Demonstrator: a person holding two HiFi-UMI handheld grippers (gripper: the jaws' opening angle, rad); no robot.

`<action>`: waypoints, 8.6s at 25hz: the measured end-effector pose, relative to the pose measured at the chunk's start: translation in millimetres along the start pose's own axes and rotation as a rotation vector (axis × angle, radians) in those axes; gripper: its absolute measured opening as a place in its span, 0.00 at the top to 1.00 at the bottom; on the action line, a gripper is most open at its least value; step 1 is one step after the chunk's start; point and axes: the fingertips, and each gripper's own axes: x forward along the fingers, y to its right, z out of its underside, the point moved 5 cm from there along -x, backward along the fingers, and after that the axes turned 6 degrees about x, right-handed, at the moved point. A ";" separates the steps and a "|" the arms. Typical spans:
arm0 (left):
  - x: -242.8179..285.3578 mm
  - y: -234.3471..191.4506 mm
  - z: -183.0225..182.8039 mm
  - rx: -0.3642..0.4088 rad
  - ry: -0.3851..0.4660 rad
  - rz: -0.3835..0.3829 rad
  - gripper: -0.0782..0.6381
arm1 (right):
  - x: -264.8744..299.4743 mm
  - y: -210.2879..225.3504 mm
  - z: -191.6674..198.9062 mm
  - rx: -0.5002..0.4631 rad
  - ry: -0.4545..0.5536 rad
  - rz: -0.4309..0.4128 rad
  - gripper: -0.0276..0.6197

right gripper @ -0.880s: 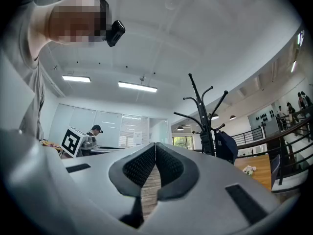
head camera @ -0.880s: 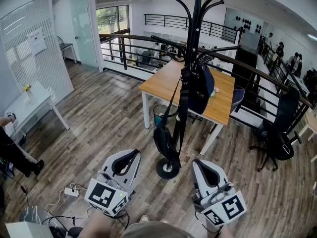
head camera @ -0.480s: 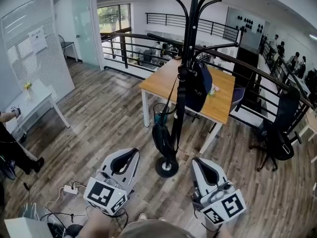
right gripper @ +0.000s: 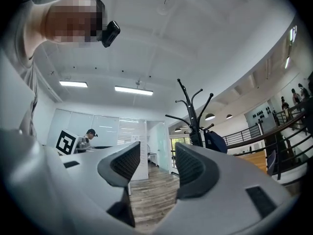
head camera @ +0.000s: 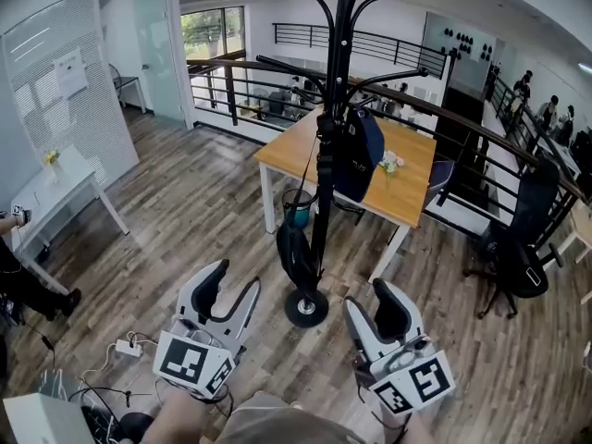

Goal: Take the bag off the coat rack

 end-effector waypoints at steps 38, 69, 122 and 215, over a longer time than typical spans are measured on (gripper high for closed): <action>95.1 18.5 21.6 0.068 -0.004 0.204 0.58 | 7.0 60.0 7.7 -0.065 -0.007 0.160 0.59; 178.6 76.6 63.0 0.000 -0.199 0.542 0.56 | 46.3 82.7 54.4 0.038 -0.131 0.306 0.53; 52.0 -89.9 -198.8 0.016 0.203 0.077 0.87 | 88.4 -79.2 -191.4 -0.041 0.328 -0.268 0.91; -241.0 -130.3 58.9 -0.100 -0.335 -0.673 0.87 | 196.3 -160.7 108.9 0.019 -0.365 -0.610 0.91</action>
